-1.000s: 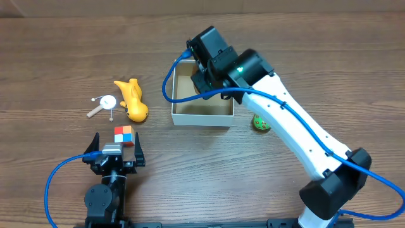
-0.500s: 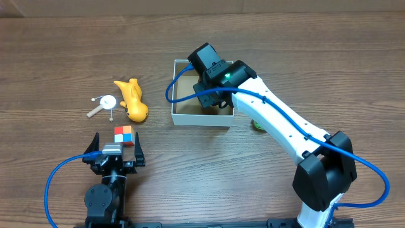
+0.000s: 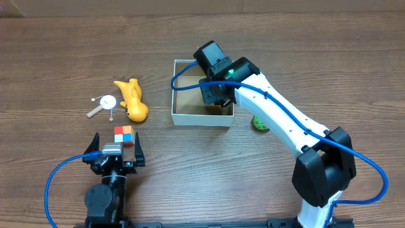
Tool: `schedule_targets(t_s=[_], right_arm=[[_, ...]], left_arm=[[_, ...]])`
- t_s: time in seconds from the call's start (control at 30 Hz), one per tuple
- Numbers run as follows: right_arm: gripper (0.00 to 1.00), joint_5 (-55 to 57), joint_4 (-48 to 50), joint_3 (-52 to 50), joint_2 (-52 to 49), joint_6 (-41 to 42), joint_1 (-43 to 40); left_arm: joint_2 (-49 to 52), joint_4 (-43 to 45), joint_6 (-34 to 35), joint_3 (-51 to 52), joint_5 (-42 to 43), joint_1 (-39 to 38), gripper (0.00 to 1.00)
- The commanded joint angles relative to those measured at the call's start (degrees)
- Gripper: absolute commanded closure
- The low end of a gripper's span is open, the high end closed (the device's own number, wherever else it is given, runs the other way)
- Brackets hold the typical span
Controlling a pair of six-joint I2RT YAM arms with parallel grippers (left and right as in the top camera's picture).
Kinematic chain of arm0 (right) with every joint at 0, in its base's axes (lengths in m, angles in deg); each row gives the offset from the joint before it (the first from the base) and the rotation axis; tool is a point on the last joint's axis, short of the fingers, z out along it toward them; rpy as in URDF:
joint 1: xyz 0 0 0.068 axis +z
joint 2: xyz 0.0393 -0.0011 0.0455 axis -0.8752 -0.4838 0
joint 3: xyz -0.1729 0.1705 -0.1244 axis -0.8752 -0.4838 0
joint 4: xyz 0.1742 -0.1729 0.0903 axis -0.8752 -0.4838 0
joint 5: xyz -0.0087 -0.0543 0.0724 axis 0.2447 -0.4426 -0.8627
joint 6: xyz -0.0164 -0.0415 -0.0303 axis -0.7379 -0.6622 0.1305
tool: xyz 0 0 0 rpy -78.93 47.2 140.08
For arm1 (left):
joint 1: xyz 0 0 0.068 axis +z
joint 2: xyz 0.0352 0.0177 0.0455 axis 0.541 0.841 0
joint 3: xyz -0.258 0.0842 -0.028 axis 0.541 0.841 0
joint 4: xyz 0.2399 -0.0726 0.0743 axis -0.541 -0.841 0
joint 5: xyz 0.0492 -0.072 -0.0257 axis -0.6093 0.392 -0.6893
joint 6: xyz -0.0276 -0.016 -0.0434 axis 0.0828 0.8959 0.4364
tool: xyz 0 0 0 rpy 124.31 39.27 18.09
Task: Pack container
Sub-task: 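Carry the capybara left into the white box and lower it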
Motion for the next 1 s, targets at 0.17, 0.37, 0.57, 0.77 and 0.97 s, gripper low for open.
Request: schedule_targets(t_s=[0.17, 0.37, 0.57, 0.77, 0.97], right_arm=[[0.88, -2.2, 1.1, -0.2, -3.8, 0.9, -1.5], [0.88, -4.0, 1.5, -0.2, -4.7, 0.9, -1.4], [0.88, -4.0, -0.9, -0.2, -4.7, 0.9, -1.4], [0.89, -4.0, -1.7, -0.2, -4.8, 0.9, -1.4], [0.83, -4.0, -1.9, -0.2, -4.9, 0.9, -1.4]], left_arm=[[-0.3, 0.3, 0.7, 0.3, -0.3, -0.5, 0.0], [-0.3, 0.3, 0.7, 0.3, -0.3, -0.5, 0.0], [-0.3, 0.3, 0.7, 0.3, -0.3, -0.5, 0.0], [-0.3, 0.3, 0.7, 0.3, -0.3, -0.5, 0.0], [-0.3, 0.3, 0.7, 0.3, -0.3, -0.5, 0.0]])
